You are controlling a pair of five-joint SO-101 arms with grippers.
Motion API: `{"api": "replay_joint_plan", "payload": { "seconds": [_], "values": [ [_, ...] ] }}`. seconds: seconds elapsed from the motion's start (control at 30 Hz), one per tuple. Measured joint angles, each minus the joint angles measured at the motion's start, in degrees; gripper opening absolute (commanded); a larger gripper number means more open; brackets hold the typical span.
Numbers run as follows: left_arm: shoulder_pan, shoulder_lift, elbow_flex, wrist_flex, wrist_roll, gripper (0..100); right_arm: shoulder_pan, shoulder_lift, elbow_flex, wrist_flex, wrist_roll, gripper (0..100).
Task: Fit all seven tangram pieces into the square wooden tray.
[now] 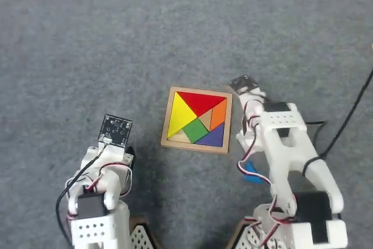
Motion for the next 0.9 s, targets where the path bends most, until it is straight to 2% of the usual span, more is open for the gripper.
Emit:
{"api": "replay_joint_plan", "payload": {
  "seconds": [0.17, 0.33, 0.53, 0.9],
  "values": [
    [0.00, 0.00, 0.00, 0.00, 0.00, 17, -0.35, -6.77, 1.14, 9.23, 3.52, 15.5],
    [0.00, 0.00, 0.00, 0.00, 0.00, 17, -4.57, -20.48, 7.82, 18.81, 7.21, 21.9],
    [0.00, 0.00, 0.00, 0.00, 0.00, 17, -5.27, -23.38, 10.64, 18.99, 8.97, 23.3],
    [0.00, 0.00, 0.00, 0.00, 0.00, 17, -5.27, -5.89, 10.90, 6.15, 9.32, 23.2]
  ]
}}
